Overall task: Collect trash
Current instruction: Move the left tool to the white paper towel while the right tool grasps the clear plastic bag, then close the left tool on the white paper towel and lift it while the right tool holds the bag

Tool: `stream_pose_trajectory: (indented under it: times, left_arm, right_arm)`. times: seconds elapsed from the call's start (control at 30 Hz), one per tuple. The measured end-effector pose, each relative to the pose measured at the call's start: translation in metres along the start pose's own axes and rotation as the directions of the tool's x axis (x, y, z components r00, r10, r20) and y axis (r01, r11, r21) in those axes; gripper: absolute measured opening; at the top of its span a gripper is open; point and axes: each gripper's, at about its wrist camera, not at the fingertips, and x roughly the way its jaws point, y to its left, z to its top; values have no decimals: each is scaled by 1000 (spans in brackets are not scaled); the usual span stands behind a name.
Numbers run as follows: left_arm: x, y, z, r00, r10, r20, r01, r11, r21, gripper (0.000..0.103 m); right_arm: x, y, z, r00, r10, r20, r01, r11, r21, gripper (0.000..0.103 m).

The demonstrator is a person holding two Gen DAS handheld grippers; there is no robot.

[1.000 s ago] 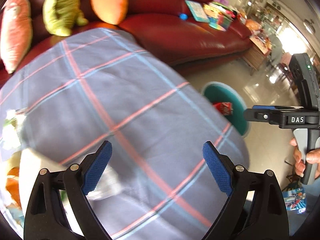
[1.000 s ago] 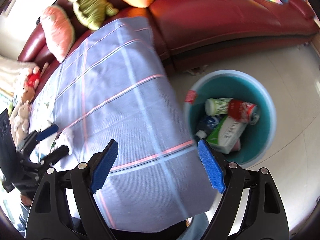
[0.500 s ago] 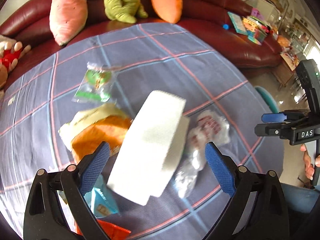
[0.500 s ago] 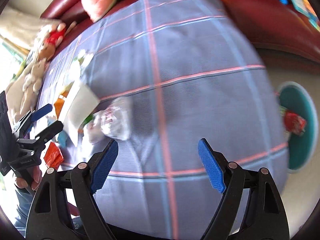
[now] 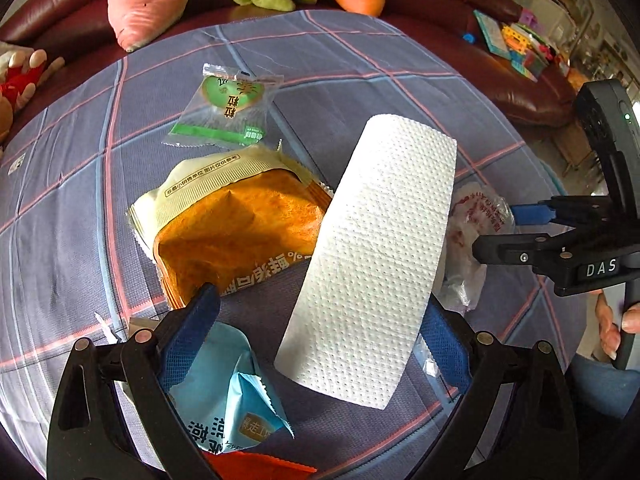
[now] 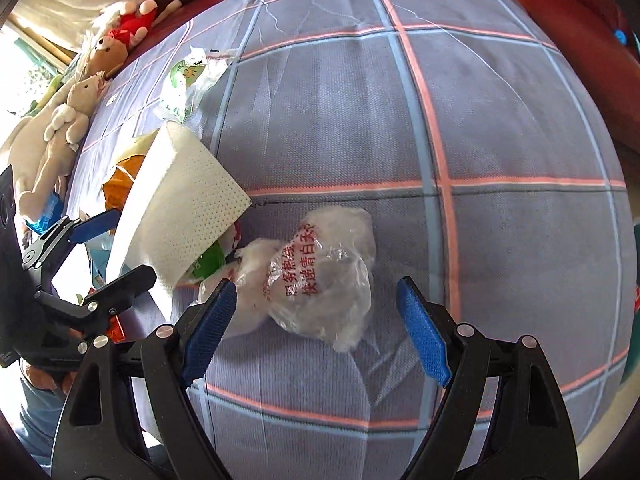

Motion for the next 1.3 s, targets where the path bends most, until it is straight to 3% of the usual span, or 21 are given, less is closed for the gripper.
stream_pose_trajectory:
  times: [0.1,0.13,0.2,0.27,0.4,0.5,0.57,0.67,0.73,0.93,1.0,1.07,1.3]
  left_arm:
    - [3,1,-1,1000,-4,-7,4,1000,0,96]
    - [4,-2,-1,1000,-5,-10,5,1000,1,96]
    - [6,-6,-2,1000,-12,-14,12,1000,4,96]
    - [8,-10,-2,1000,-16,-12,16,1000,10,96]
    - [8,-21,-5,1000,-17,-6,18,999,26,93]
    - [11,-28,-7,1000,-4,-16,5,999,38,74]
    - [13,-30,-8,999,-10,-32,11,999,32,47]
    - [11,-33,-10,999,14,-33,-13,1000,23,27]
    - [7,-33,-11,999,12,-37,-12,1000,6,21]
    - [-10,-34,-13,1000,-4,-28,3,1000,-27,23]
    - [-14,-36,-14,1000,7,-13,-7,1000,-24,31]
    - [-17,-44,-15,1000,3,-4,-3,1000,-7,48]
    - [-12,-64,-12,999,26,24,-26,1000,14,58]
  right_arm:
    - [3,7,1,1000,1,7,0,999,-40,72]
    - [4,9,0,1000,12,5,-12,999,-52,60]
    - [4,16,0,1000,24,7,-24,997,-74,50]
    - [0,18,-2,999,38,13,-37,996,-85,34]
    - [-13,13,-7,999,47,27,-44,995,-84,23]
    - [-20,2,-13,999,39,34,-37,997,-64,15]
    - [-25,-4,-17,999,33,40,-31,998,-50,15]
    - [-33,-14,-25,998,39,55,-37,999,-30,15]
    - [-40,-22,-32,997,39,67,-38,999,-21,15]
    - [-59,-42,-43,993,50,103,-51,999,9,15]
    - [-64,-48,-48,992,54,111,-56,998,14,15]
    - [-65,-52,-54,992,59,115,-62,998,19,15]
    - [-71,-75,-73,989,64,130,-72,996,57,15]
